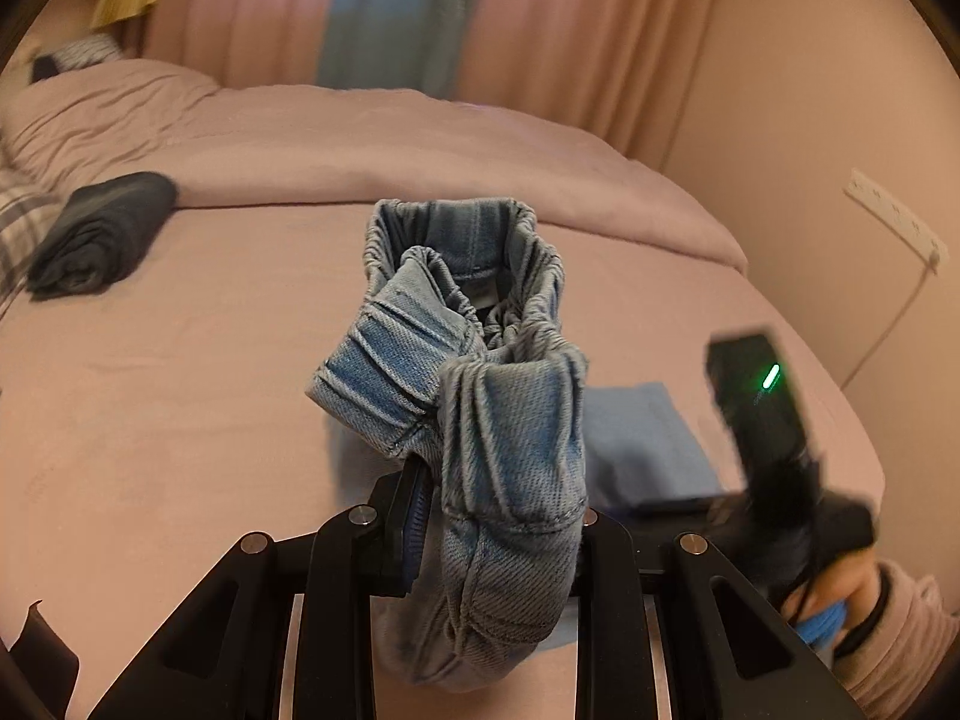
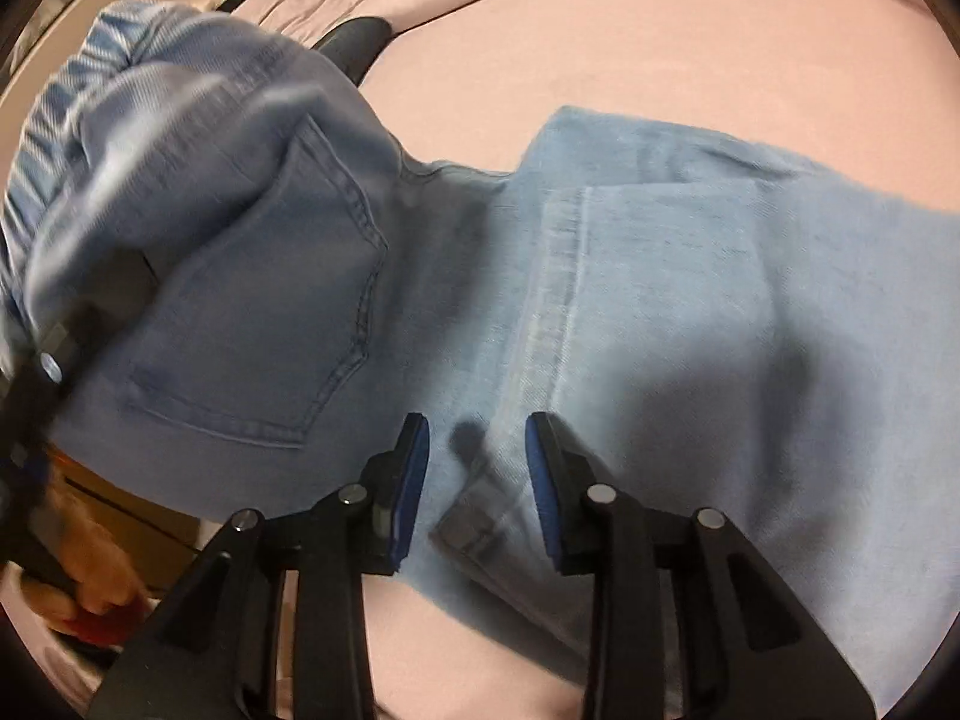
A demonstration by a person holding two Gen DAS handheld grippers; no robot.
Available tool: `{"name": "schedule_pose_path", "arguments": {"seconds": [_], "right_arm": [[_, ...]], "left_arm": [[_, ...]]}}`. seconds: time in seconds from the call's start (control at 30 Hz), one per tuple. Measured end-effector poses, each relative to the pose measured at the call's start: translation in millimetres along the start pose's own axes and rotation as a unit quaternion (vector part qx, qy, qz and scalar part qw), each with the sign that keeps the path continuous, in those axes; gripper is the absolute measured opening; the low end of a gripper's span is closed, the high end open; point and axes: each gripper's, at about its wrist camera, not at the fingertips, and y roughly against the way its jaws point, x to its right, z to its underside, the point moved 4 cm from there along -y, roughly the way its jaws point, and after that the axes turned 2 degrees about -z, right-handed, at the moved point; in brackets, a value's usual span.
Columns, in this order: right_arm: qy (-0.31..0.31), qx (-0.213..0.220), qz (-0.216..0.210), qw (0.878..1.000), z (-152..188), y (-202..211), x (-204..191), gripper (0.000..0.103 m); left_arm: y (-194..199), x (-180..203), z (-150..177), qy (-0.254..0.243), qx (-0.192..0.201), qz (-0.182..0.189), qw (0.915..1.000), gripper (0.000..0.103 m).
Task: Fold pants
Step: 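Grasp the elastic waistband with the right gripper while the left gripper releases it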
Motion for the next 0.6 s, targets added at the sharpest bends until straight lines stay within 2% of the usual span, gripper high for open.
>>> {"name": "schedule_pose_path", "arguments": {"seconds": [0.07,0.13,0.23,0.3,0.5,0.6], "right_arm": [[-0.038,0.038,-0.03,0.998,-3,25,15,0.037],[-0.083,0.076,-0.08,0.99,-5,52,32,0.043],[-0.119,0.112,-0.134,0.977,-3,79,39,0.052],[-0.132,0.126,-0.154,0.971,-2,93,41,0.055],[-0.132,0.11,-0.147,0.974,-12,92,16,0.062],[-0.144,0.091,-0.121,0.978,-13,94,20,0.068]], "left_arm": [[-6,10,1,-0.015,-0.007,0.007,0.9998,0.024],[-13,22,3,-0.034,-0.017,0.013,0.9992,0.024],[-26,32,7,-0.051,-0.031,0.017,0.9981,0.024],[-33,38,9,-0.06,-0.041,0.018,0.9972,0.025],[-56,57,19,-0.098,-0.081,0.031,0.9914,0.033],[-62,57,20,-0.101,-0.086,0.034,0.9905,0.037]]}}
